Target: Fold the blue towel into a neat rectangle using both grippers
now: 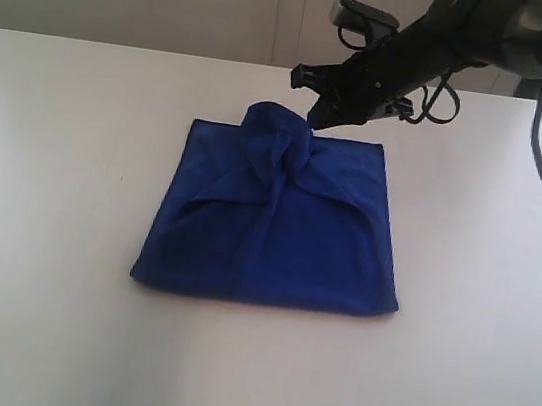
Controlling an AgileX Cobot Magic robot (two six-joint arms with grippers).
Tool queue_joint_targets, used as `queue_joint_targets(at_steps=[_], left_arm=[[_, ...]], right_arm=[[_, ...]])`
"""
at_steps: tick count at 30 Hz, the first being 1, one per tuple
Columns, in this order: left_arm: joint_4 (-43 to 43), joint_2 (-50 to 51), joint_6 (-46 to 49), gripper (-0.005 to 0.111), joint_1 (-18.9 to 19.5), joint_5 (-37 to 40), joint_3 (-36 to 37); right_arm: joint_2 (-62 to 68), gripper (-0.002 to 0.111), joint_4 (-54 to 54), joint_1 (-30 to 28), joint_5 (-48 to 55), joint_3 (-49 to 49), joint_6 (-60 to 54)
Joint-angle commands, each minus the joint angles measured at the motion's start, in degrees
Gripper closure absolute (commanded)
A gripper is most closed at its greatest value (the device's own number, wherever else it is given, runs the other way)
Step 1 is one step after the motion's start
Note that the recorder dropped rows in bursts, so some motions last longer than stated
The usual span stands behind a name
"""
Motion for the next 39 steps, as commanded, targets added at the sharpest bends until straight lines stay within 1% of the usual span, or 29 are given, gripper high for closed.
queue_joint_targets(at_steps=[1, 4, 10, 18, 23, 29, 31, 32, 34, 35, 36, 37, 38, 39], left_arm=[[-0.27, -0.6, -0.57, 0.107, 0.09, 0.58, 0.29], [-0.27, -0.6, -0.57, 0.107, 0.09, 0.58, 0.29], [-0.27, -0.6, -0.57, 0.107, 0.09, 0.58, 0.29], [-0.27, -0.6, -0.57, 0.107, 0.09, 0.58, 0.29], [-0.27, -0.6, -0.57, 0.107, 0.09, 0.47, 0.29], [-0.27, -0.6, -0.57, 0.107, 0.09, -2.65, 0.29], [-1.23, -0.6, -3.44, 0.107, 0.09, -4.09, 0.29], [-2.42, -0.6, -4.37, 0.107, 0.09, -5.85, 0.29], [-9.06, 0.65, -2.7, 0.107, 0.09, -11.21, 0.29], [-16.04, 3.71, 0.8, 0.107, 0.09, -13.14, 0.29], [-19.72, 5.99, 3.04, 0.107, 0.09, -13.5, 0.16], [-26.11, 11.22, 7.59, 0.107, -0.03, -13.67, -0.06], [-29.62, 14.47, 10.2, 0.107, -0.47, -14.38, -0.21], [-33.87, 21.09, 13.51, 0.107, -2.5, -16.89, -1.28]], right_arm=[[-1.25, 0.108, -0.62, -2.81, 5.06, -0.06, -0.45], [-1.44, 0.108, -0.36, -4.5, 6.18, 0.47, -0.31], [-1.44, 0.108, 3.1, -7.1, 1.45, 4.8, 0.82], [0.06, 0.108, 9.72, -7.19, -6.9, 6.67, 0.16], [1.78, 0.108, 12.17, -6.84, -6.97, 6.67, -2.91], [3.43, 0.108, 14.81, -6.6, -8.94, 6.67, -5.4], [4.2, 0.108, 15.58, -6.47, -10.08, 6.67, -6.56], [4.35, 0.108, 15.58, -6.32, -10.79, 6.67, -7.12], [4.74, 0.108, 16.22, -6.08, -11.97, 6.27, -7.12], [5.14, 0.108, 17.17, -5.94, -11.87, 5.48, -7.12], [5.26, 0.108, 17.46, -5.8, -11.49, 5.0, -7.12], [5.26, 0.108, 17.46, -5.56, -11.23, 4.38, -7.12], [5.26, 0.108, 17.46, -5.44, -10.92, 3.95, -7.12], [5.26, 0.108, 17.55, -5.31, -10.71, 3.71, -7.12]])
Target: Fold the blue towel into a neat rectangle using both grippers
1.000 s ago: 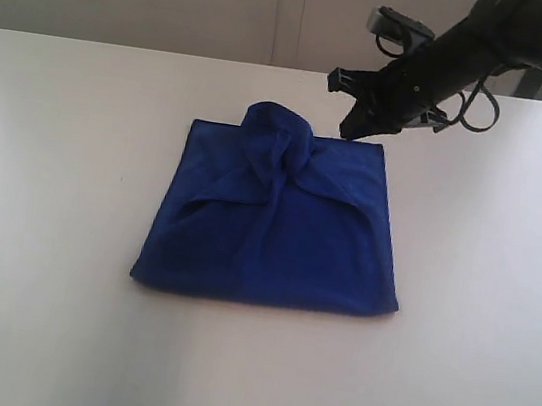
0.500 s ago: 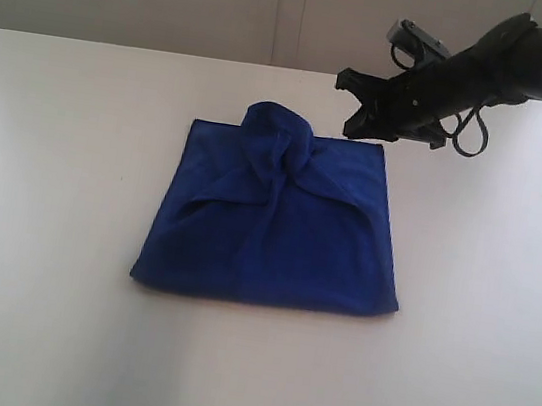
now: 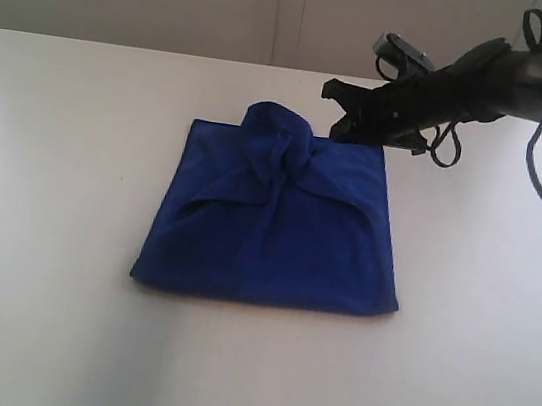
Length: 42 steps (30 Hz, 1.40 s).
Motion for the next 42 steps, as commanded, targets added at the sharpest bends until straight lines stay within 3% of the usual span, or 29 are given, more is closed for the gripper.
queue_joint_targets(at_steps=[1, 6, 11, 15, 17, 22, 25, 42], left_arm=[[-15.24, 18.77, 11.2, 0.107, -4.92, -6.44, -2.88], [-9.91, 39.59, 12.91, 0.107, -19.47, -16.39, -15.99], [-9.91, 53.6, 17.22, 0.107, -25.9, -17.9, -30.09], [-9.15, 59.63, 17.45, 0.107, -28.55, -20.29, -36.36], [-9.15, 62.76, 17.45, 0.101, -30.09, -22.8, -39.26], [-7.4, 66.63, 17.45, 0.071, -32.9, -23.92, -42.76], [-7.4, 67.85, 17.45, 0.059, -33.75, -27.22, -42.85], [-9.14, 71.83, 17.08, 0.057, -34.61, -33.35, -42.85]], right_arm=[[-0.06, 0.108, 0.76, 0.54, 0.95, -1.74, -0.87], [-0.06, 0.108, -2.76, 0.54, 0.74, -1.7, -0.87], [-0.06, 0.108, -3.8, -2.65, 1.14, -1.7, -0.52], [-0.06, 0.108, -3.8, -5.08, 2.3, -1.7, -0.87], [-0.06, 0.108, -3.8, -5.78, 2.9, -1.7, -0.87], [-0.06, 0.108, -3.8, -5.88, 2.98, -1.7, -0.87], [-0.06, 0.108, -3.8, -5.91, 3.1, -1.7, -0.87], [-0.06, 0.108, -3.47, -5.91, 4.28, -1.7, -0.87]])
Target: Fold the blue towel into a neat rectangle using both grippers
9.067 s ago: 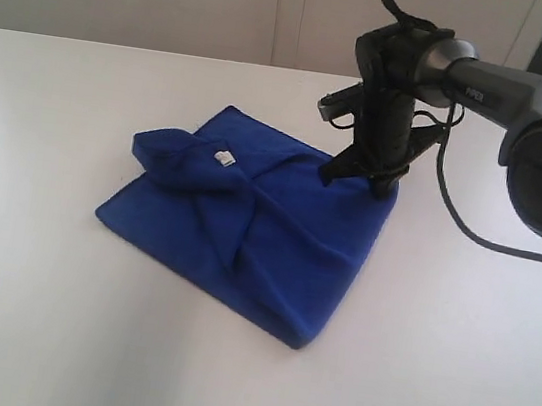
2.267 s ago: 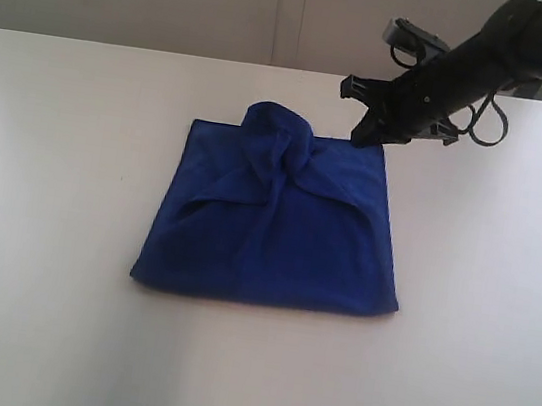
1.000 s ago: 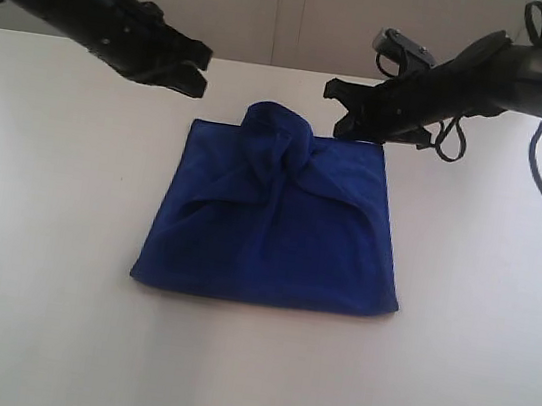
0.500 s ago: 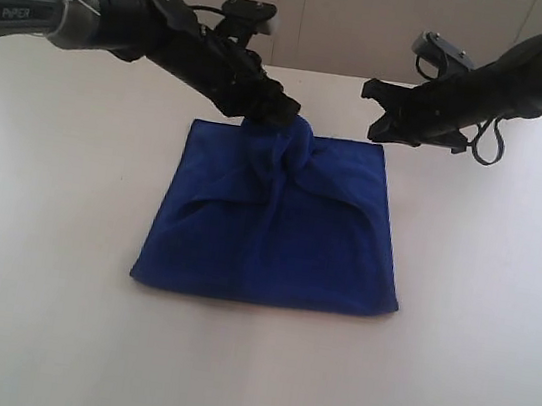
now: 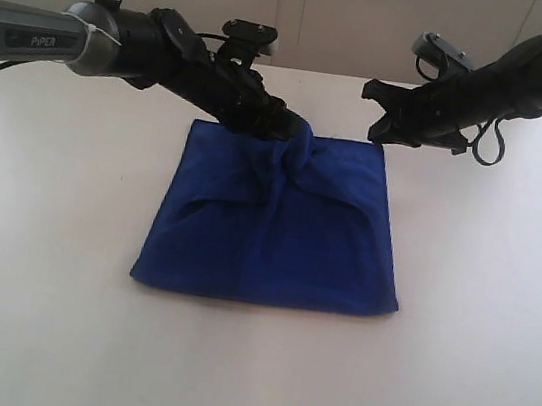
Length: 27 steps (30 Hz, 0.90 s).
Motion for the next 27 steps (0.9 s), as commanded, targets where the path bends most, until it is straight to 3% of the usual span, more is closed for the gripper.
queue_joint_targets(at_steps=[1, 6, 13, 19, 27], left_arm=[[-2.24, 1.22, -0.15, 0.057, -0.87, -1.3, -0.25], [-3.91, 1.33, 0.01, 0.063, -0.88, -3.1, -0.25], [-3.44, 1.33, 0.01, 0.106, -0.88, -3.65, -0.25], [-2.73, 0.52, 0.12, 0.107, -0.36, -2.82, -0.25], [9.19, -6.98, -2.09, 0.107, 4.55, 14.83, -0.25]], right_arm=[[-0.06, 0.108, 0.3, -0.32, 0.94, -0.33, -0.76], [-0.06, 0.108, 0.3, -0.32, 1.42, -0.33, -0.76], [-0.06, 0.108, 0.3, -0.32, 2.0, -0.33, -0.76], [-0.06, 0.108, 0.4, -0.32, 3.18, -0.33, -0.76], [-0.06, 0.108, 2.15, 1.36, 3.12, -0.33, -0.76]])
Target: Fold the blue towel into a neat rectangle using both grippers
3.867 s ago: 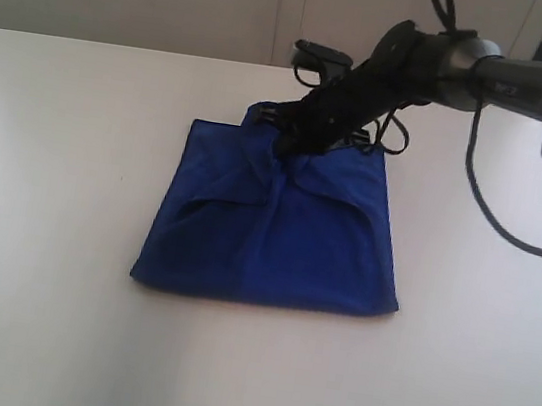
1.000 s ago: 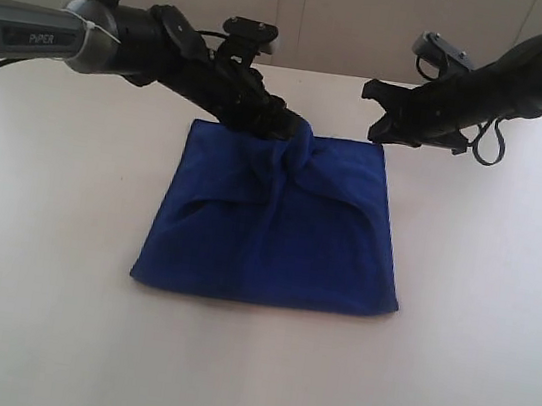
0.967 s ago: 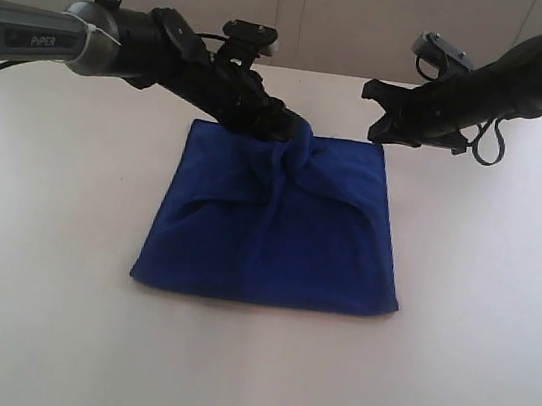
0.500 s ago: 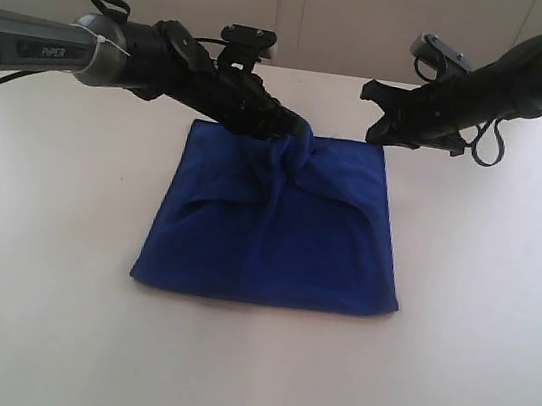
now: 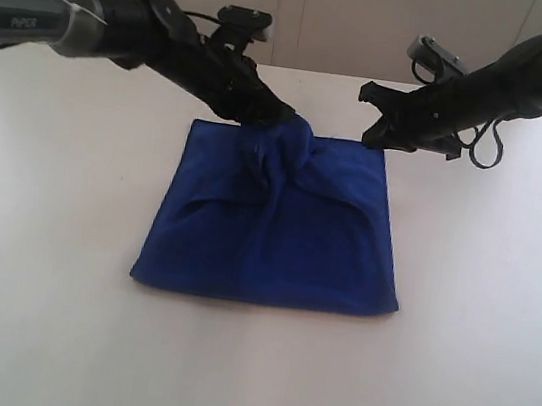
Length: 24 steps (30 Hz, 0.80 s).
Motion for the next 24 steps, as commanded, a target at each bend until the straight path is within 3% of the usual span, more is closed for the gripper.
queue_joint_targets(at_steps=[1, 4, 8, 11, 18, 24], left_arm=[[9.33, -4.42, -4.66, 0.107, 3.59, 10.74, -0.25], [15.44, -4.41, -12.25, 0.107, 6.02, 14.7, -0.25], [16.43, -4.3, -14.15, 0.107, 8.37, 16.39, 1.28], [16.43, -4.3, -14.15, 0.107, 8.32, 16.01, 2.2], [16.43, -4.3, -14.04, 0.107, 8.2, 15.1, 2.66], [16.08, -4.3, -14.04, 0.107, 8.2, 15.12, 2.66]], right_arm=[[-0.06, 0.108, 1.14, 2.12, -1.91, -0.33, -0.66], [-0.06, 0.108, 1.14, 4.54, -4.94, -0.33, -0.66], [0.02, 0.108, 1.14, 7.12, -9.74, -0.33, -0.66], [0.16, 0.105, 1.14, 8.35, -13.44, -0.33, 0.21], [3.8, 0.082, 2.44, 8.62, -16.1, -0.33, 3.45], [5.88, 0.081, 5.74, 8.62, -17.63, -0.33, 3.21]])
